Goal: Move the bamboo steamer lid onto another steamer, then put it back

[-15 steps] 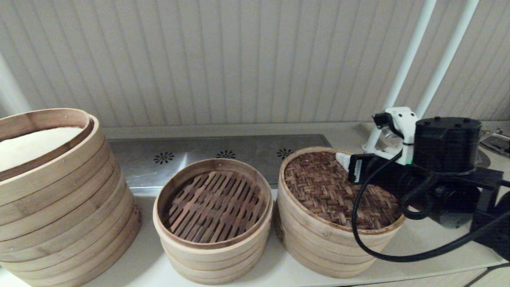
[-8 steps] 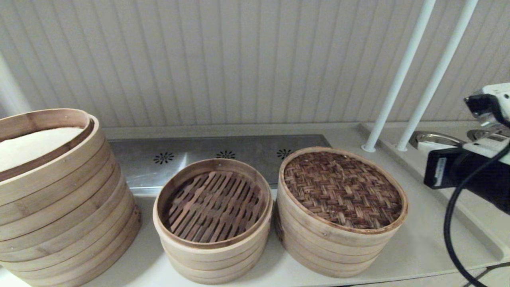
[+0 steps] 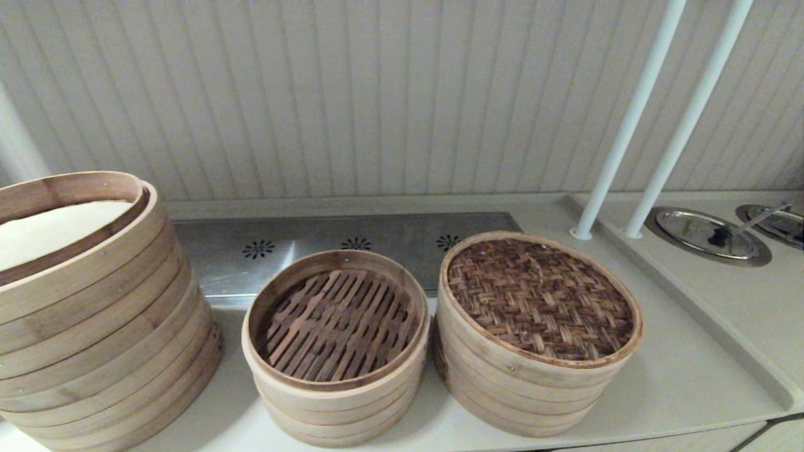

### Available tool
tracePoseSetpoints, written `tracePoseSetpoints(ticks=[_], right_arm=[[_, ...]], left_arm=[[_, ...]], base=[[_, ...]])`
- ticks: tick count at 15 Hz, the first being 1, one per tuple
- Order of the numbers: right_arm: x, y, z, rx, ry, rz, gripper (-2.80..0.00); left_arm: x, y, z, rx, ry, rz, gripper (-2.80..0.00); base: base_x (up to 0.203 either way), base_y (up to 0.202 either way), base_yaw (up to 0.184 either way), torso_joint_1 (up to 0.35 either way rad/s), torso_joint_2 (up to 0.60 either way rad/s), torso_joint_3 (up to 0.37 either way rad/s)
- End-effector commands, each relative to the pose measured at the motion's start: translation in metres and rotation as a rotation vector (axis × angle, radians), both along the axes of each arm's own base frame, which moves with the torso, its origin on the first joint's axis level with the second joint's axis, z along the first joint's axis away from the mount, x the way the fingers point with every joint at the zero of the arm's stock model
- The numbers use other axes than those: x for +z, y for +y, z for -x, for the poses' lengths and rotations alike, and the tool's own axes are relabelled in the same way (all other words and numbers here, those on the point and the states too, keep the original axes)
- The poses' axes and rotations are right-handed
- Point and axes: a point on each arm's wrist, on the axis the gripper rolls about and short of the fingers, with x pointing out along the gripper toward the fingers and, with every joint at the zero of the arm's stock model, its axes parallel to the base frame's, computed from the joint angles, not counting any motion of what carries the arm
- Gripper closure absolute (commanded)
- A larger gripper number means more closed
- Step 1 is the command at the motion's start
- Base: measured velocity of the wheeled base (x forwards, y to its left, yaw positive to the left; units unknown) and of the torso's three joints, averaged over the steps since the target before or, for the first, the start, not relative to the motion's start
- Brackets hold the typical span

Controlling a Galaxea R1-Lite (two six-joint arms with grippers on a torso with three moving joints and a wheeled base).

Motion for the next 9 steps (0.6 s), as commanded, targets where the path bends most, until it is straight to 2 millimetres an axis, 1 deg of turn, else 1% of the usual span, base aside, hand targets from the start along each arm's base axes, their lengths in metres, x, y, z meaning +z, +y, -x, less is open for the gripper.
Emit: tracePoseSetpoints(ticks=[1,3,5,7,8,9], right_arm=[[0.005,-0.025,0.036,-0.025,-0.062,-0.052,0.00],[0.004,-0.037,0.057,-0.103,-0.074,-0.059,0.00],[0.004,-0.042,0.076,-0.164,-0.088,-0.066,0.00],[0.002,-0.036,0.099,-0.177,-0.082,-0.073,0.00],[-0.001,-0.027,0.106,-0.176,-0.072,-0.079,0.00],[-0.007,-0.018,0.108,-0.179,-0.056,-0.083,0.00]], left_arm=[[0.000,0.000,0.000,0.000,0.002,0.000,0.00],[0.000,0.000,0.000,0.000,0.002,0.000,0.00],[0.000,0.000,0.000,0.000,0.002,0.000,0.00],[0.000,0.000,0.000,0.000,0.002,0.000,0.00],[0.000,0.000,0.000,0.000,0.002,0.000,0.00],[0.000,0.000,0.000,0.000,0.002,0.000,0.00]], base=[[0.000,0.000,0.000,0.000,0.00,0.000],[0.000,0.000,0.000,0.000,0.00,0.000],[0.000,0.000,0.000,0.000,0.00,0.000],[0.000,0.000,0.000,0.000,0.00,0.000],[0.000,0.000,0.000,0.000,0.00,0.000],[0.000,0.000,0.000,0.000,0.00,0.000]])
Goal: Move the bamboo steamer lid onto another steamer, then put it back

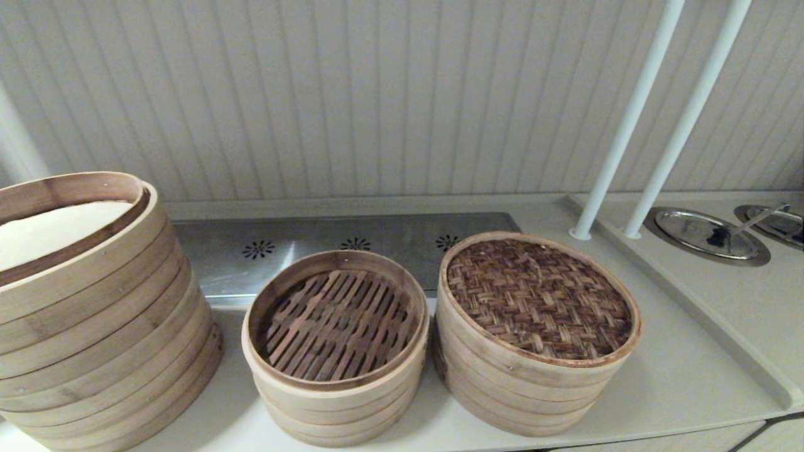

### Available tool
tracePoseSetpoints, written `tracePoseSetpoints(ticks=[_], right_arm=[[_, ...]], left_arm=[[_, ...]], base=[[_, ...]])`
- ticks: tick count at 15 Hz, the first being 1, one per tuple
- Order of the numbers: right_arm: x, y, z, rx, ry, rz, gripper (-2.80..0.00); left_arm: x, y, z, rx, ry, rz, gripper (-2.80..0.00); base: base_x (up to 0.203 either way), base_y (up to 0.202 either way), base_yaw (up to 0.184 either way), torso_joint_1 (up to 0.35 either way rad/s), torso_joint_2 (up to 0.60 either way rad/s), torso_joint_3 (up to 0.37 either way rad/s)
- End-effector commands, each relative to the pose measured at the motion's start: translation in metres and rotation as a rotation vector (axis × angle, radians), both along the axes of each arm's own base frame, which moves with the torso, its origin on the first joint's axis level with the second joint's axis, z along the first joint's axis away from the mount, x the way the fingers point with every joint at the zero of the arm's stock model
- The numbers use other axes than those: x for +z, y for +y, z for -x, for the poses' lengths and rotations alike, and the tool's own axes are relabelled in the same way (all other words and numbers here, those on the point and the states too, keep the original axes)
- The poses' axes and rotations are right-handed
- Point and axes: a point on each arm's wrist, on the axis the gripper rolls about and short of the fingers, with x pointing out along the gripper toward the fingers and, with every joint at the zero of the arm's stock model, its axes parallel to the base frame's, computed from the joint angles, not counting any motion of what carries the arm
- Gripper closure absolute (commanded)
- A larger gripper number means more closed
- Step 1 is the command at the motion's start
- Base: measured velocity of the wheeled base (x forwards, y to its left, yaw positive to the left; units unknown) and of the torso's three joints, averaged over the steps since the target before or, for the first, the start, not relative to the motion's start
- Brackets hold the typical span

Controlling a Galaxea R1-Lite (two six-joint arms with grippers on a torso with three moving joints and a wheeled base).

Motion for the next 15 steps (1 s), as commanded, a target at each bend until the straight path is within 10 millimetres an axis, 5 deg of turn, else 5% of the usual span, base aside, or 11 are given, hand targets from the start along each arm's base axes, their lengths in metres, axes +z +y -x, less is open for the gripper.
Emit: tracePoseSetpoints(ticks=[1,6,12,15], right_arm=[[-0.012,0.018,0.007,0.032,-0.015,-0.014,0.00],[-0.056,0.017,-0.002,0.154,0.030,-0.037,0.00],[-0.175,0.004,-0.018,0.162,0.108,0.001,0.00],[-0.195,0.004,-0.016,0.158,-0.071,0.039,0.00]], left_arm=[[0.000,0.000,0.000,0.000,0.002,0.000,0.00],[0.000,0.000,0.000,0.000,0.002,0.000,0.00],[0.000,0.000,0.000,0.000,0.002,0.000,0.00],[0.000,0.000,0.000,0.000,0.002,0.000,0.00]], base=[[0.000,0.000,0.000,0.000,0.00,0.000],[0.000,0.000,0.000,0.000,0.00,0.000],[0.000,0.000,0.000,0.000,0.00,0.000],[0.000,0.000,0.000,0.000,0.00,0.000]])
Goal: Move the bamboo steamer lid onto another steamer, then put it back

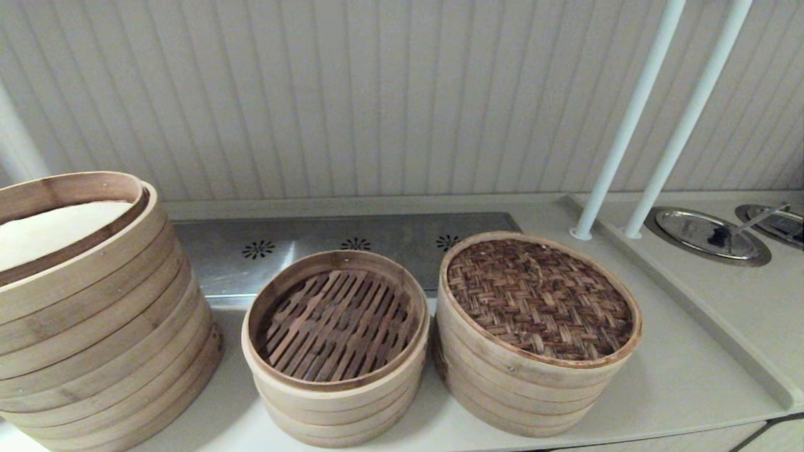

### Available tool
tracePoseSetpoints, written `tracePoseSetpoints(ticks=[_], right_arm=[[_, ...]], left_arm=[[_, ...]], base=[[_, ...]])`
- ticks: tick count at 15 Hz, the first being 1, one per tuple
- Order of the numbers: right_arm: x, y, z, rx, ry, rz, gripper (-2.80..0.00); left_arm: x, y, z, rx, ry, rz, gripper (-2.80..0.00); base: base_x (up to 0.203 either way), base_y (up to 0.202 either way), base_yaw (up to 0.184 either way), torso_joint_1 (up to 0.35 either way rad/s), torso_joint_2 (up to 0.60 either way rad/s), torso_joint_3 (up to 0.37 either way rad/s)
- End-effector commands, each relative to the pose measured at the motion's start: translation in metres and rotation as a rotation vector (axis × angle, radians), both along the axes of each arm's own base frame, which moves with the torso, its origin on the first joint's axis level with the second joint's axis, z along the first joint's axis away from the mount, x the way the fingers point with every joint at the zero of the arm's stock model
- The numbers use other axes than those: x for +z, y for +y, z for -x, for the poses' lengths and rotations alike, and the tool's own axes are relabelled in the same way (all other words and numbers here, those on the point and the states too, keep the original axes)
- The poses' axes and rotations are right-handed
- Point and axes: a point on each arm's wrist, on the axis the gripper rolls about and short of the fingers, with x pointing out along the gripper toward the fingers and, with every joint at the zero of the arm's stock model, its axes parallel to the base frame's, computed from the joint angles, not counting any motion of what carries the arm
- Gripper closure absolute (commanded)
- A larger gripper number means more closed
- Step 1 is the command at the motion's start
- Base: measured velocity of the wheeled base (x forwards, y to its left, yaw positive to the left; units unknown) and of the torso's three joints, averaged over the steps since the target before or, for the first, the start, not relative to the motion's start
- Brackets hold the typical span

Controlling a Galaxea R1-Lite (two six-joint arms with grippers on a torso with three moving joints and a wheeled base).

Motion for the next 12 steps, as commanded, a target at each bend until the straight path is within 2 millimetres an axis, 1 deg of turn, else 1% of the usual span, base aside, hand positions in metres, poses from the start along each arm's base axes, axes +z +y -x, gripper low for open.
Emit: tracePoseSetpoints(ticks=[1,2,3,12], right_arm=[[-0.0107,0.0007,0.0033,0.035,-0.106,-0.004,0.00],[-0.0134,0.0016,0.0018,0.073,-0.112,-0.015,0.00],[-0.0206,0.0022,-0.0005,0.098,-0.090,-0.020,0.00],[-0.0198,0.0024,-0.0002,0.101,-0.095,-0.062,0.00]], left_arm=[[0.0000,0.0000,-0.0001,0.000,0.002,0.000,0.00],[0.0000,0.0000,-0.0001,0.000,0.002,0.000,0.00],[0.0000,0.0000,-0.0001,0.000,0.002,0.000,0.00],[0.0000,0.0000,-0.0001,0.000,0.002,0.000,0.00]], base=[[0.000,0.000,0.000,0.000,0.00,0.000],[0.000,0.000,0.000,0.000,0.00,0.000],[0.000,0.000,0.000,0.000,0.00,0.000],[0.000,0.000,0.000,0.000,0.00,0.000]])
